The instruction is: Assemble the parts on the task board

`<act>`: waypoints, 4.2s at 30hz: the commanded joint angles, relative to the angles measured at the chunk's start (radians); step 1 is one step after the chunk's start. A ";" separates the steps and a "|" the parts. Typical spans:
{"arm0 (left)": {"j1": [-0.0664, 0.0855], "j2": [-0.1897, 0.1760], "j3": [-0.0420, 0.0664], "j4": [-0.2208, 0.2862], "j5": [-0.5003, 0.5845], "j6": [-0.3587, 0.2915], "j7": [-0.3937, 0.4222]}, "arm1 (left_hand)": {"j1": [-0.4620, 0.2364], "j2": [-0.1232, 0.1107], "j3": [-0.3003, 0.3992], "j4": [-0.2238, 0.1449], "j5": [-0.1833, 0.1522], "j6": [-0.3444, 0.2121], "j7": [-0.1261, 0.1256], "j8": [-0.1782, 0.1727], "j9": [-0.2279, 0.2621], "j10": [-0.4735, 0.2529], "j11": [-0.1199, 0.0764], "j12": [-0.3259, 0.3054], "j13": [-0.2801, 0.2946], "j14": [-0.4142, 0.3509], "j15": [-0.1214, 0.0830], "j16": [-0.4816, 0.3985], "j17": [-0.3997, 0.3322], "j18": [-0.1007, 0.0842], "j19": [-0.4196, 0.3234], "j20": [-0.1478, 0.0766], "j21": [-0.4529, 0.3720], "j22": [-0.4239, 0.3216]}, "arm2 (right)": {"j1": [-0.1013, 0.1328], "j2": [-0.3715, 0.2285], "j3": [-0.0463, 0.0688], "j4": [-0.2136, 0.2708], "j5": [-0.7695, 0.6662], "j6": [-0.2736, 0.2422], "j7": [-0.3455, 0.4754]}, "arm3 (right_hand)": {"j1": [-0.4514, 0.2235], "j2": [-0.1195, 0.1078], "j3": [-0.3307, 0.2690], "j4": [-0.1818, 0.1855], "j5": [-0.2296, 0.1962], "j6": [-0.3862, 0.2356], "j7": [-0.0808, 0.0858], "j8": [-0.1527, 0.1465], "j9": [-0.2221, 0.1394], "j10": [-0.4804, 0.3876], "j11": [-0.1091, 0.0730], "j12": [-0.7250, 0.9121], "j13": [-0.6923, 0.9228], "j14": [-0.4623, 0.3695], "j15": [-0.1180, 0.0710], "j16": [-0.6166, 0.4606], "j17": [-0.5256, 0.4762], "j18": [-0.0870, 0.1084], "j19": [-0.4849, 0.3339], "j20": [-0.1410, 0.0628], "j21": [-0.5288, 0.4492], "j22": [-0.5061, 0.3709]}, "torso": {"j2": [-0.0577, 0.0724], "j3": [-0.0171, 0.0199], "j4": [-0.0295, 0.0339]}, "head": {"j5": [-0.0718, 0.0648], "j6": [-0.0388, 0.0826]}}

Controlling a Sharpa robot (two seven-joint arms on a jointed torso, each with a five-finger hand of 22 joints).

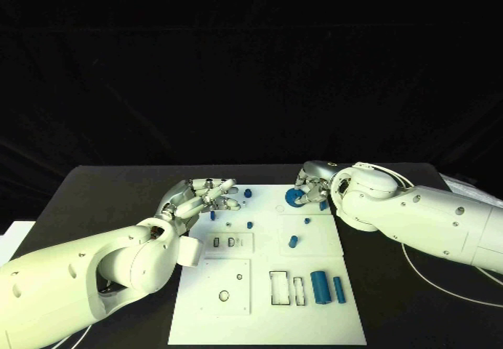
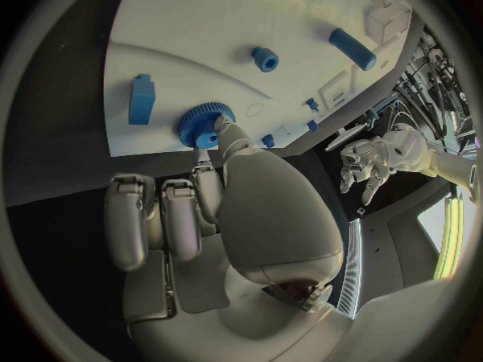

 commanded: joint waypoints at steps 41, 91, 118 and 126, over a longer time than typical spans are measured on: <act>0.001 -0.016 0.001 -0.065 0.076 0.018 0.016 | 0.002 0.014 0.003 -0.014 0.001 0.001 0.002 -0.008 0.000 -0.001 0.003 -0.006 0.003 -0.008 -0.001 -0.007 0.007 0.016 -0.010 0.004 0.003 0.002 | -0.036 0.175 -0.011 0.036 -0.132 -0.164 -0.013 | -0.042 0.007 0.088 -0.007 0.030 0.073 -0.032 -0.002 0.009 0.059 -0.047 0.023 0.058 0.079 -0.025 0.007 0.124 -0.026 0.039 -0.019 0.026 0.125 | 0.002 0.0001 0.0022 | 0.006 0.001; 0.001 -0.015 0.001 -0.070 0.076 0.020 0.009 | 0.004 0.014 0.003 -0.017 0.001 0.001 0.002 -0.008 0.000 -0.001 0.003 -0.007 0.003 -0.011 0.000 -0.009 0.008 0.016 -0.013 0.004 0.003 0.002 | -0.056 0.157 -0.023 0.052 -0.088 -0.238 0.009 | -0.157 -0.055 0.052 0.067 -0.004 -0.111 0.024 -0.039 -0.010 -0.001 0.004 -0.074 -0.010 0.078 0.021 0.009 0.129 -0.024 0.031 0.025 0.022 0.119 | 0.000 0.0037 -0.0024 | 0.012 -0.005; 0.001 -0.015 0.001 -0.082 0.044 0.030 0.015 | 0.004 0.014 0.003 -0.018 0.001 0.000 0.003 -0.009 0.000 -0.002 0.003 -0.008 0.003 -0.013 0.000 -0.010 0.009 0.016 -0.014 0.004 0.003 0.002 | -0.040 -0.239 -0.011 0.090 0.238 -0.210 0.480 | -0.084 -0.073 0.058 0.015 0.022 -0.098 0.023 -0.044 -0.013 -0.008 0.002 -0.080 -0.011 0.082 0.019 0.017 0.148 -0.023 0.028 0.022 0.020 0.117 | -0.018 0.0251 -0.0499 | 0.005 0.004; 0.000 -0.008 0.001 -0.089 0.043 0.033 0.016 | 0.005 0.016 0.003 -0.019 0.001 0.001 0.002 -0.009 0.000 -0.002 0.003 -0.008 0.003 -0.013 0.000 -0.010 0.010 0.016 -0.015 0.005 0.003 0.002 | -0.059 -0.212 -0.011 0.022 0.223 -0.182 0.474 | -0.075 -0.072 0.059 0.008 0.025 -0.096 0.022 -0.042 -0.012 -0.008 0.001 -0.079 -0.010 0.081 0.018 0.017 0.148 -0.023 0.027 0.022 0.020 0.115 | -0.017 0.0262 -0.0465 | -0.001 0.000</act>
